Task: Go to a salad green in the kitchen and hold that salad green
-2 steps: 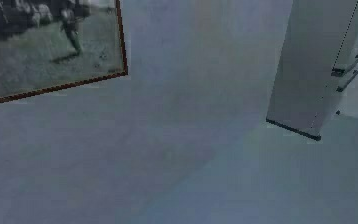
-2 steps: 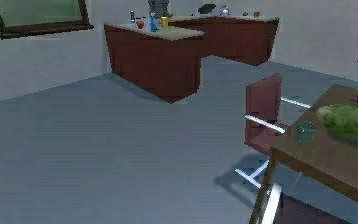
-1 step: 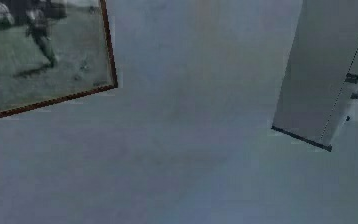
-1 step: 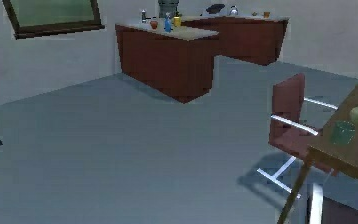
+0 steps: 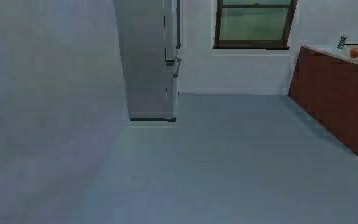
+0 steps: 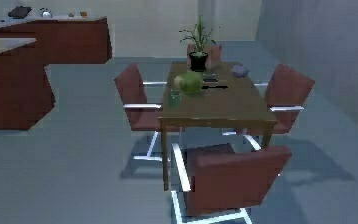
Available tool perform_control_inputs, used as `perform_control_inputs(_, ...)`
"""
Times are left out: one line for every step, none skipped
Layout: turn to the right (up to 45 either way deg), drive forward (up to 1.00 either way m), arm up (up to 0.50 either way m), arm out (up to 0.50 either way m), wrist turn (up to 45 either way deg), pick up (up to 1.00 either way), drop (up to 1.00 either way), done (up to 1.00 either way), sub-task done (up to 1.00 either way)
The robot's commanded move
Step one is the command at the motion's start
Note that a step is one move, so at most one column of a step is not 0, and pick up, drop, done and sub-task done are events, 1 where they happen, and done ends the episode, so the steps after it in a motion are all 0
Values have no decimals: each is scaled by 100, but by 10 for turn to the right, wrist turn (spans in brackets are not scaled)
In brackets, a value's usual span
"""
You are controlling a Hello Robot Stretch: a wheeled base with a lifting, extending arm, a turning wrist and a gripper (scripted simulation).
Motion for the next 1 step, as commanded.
perform_control_inputs(450,0,0,0,0,0,0,0,0)
